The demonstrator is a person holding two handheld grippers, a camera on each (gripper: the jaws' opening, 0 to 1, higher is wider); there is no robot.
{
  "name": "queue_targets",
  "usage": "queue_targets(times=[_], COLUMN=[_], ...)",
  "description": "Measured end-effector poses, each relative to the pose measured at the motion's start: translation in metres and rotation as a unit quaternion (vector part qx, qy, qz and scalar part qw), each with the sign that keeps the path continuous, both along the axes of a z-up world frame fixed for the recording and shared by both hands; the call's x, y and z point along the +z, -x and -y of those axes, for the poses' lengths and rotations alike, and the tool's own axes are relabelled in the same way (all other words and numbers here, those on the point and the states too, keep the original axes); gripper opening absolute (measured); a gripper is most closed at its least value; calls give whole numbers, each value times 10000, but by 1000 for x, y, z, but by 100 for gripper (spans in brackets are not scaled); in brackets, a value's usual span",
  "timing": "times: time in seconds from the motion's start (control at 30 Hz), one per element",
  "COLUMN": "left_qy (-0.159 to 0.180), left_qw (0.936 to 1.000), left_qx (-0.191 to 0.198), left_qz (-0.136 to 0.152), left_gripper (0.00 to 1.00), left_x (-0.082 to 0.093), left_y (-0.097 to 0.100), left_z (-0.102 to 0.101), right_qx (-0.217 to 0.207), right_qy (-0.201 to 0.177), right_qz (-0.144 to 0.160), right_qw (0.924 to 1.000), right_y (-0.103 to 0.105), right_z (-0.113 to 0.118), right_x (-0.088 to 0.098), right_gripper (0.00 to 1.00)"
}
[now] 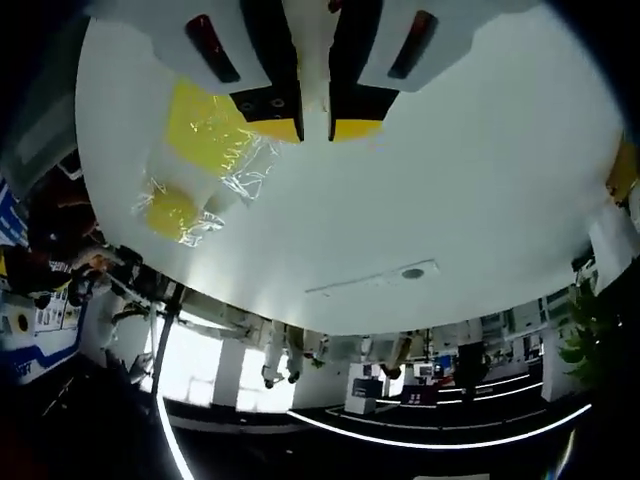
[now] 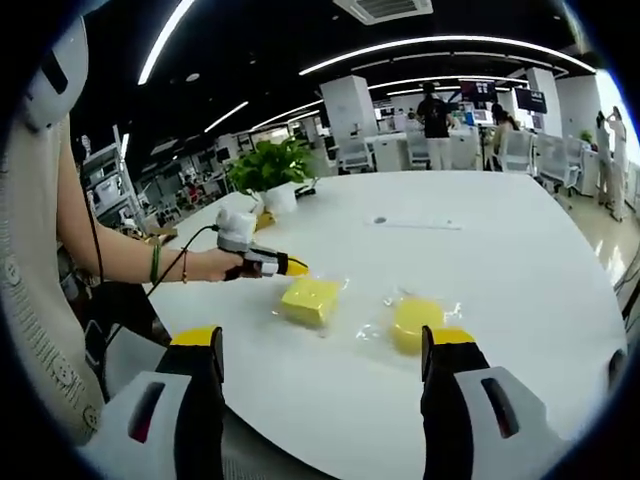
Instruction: Compare the silicone blocks by pressing each to a similar depth, holding the contact briefly, and releasing to observe deformation and rebound differences across the visible hardness samples.
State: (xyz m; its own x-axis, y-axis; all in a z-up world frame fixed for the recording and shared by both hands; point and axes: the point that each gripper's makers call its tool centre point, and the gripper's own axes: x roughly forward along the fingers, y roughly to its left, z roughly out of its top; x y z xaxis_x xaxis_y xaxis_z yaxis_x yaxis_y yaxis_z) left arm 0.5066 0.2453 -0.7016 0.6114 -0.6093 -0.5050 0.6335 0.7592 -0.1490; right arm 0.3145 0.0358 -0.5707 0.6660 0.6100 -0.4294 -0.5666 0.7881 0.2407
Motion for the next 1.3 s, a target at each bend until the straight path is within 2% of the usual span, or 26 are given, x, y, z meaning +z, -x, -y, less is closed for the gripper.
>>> queue_targets(times=[0.1,0.2,0.33,0.5,0.63,0.9,1.13,1.2,1.3], left_qy=[26,122,281,522,804,1053,1202,1220,1224], left_qw=[9999,9996,9990,9970,9939,9882,9836,9834,9826], left_qx=[128,231,245,307,483,868,1090,1130,1135], left_qz=[51,97,248,492,583,700,790,732,808], left_gripper=[21,34,37,44,49,55,66,67,67], left_x=[13,32,61,99,119,140,147,149,153], left_y=[0,10,33,81,120,182,213,222,232], left_z=[-6,-8,-8,-8,-10,-14,-18,-17,-17], right_qx=[12,48,96,220,392,483,544,569,601], right_qy=[-25,-67,-147,-270,-321,-543,-895,-973,-1014], right_qz=[64,129,231,301,355,682,825,824,806], right_qw=[10000,9999,9996,9989,9981,9950,9911,9902,9898], right_y=[1,4,7,16,22,26,37,41,43], right_z=[0,-1,-1,3,7,15,16,18,21], right_x=[3,7,13,17,20,32,34,32,28], right_gripper=[76,76,76,77,79,83,88,89,88])
